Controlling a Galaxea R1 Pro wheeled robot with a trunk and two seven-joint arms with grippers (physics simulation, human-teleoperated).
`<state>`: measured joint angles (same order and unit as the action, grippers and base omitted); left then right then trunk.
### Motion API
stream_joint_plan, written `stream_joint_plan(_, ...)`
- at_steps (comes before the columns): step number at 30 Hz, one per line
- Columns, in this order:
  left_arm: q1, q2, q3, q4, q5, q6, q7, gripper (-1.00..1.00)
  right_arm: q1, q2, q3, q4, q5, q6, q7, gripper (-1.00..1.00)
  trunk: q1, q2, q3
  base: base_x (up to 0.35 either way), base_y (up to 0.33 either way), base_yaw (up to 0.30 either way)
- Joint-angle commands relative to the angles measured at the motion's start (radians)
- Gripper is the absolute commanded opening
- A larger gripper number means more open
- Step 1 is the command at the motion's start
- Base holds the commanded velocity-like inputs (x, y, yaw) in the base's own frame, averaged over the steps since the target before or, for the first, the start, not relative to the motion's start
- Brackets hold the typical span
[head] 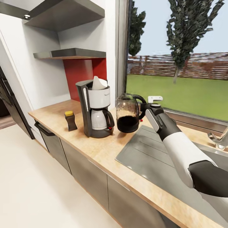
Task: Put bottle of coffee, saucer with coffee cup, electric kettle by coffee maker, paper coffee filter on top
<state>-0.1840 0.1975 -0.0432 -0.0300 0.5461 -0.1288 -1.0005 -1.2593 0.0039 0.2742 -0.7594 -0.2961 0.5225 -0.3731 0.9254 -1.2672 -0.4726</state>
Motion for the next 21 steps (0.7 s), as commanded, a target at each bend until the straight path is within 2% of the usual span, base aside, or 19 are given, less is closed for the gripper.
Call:
stream_joint_plan(1,-0.001,0.000,-0.005,0.001,0.002,-0.009,-0.001,1.00,-0.001,-0.001,0.003,0.008,-0.009,0.000,-0.009,-1.00,0.000,-0.001,-0.001,0.000,0.000,0.000)
stream_joint_plan(3,-0.001,0.000,-0.005,0.001,0.002,-0.009,-0.001,1.00,-0.002,-0.001,0.002,0.019,-0.009,-0.001,-0.009,-1.00,0.000,-0.001,-0.001,0.000,0.000,0.000)
stream_joint_plan(18,-0.001,-0.001,-0.006,0.001,0.002,-0.009,-0.001,1.00,-0.002,-0.001,0.002,0.032,-0.009,-0.002,-0.009,-1.00,0.057,-0.106,-0.048,0.000,0.000,0.000)
stream_joint_plan(21,-0.001,-0.001,-0.006,0.001,0.002,-0.009,-0.001,1.00,-0.002,-0.001,0.002,0.033,-0.009,-0.002,-0.009,-1.00,0.057,-0.106,-0.048,0.000,0.000,0.000)
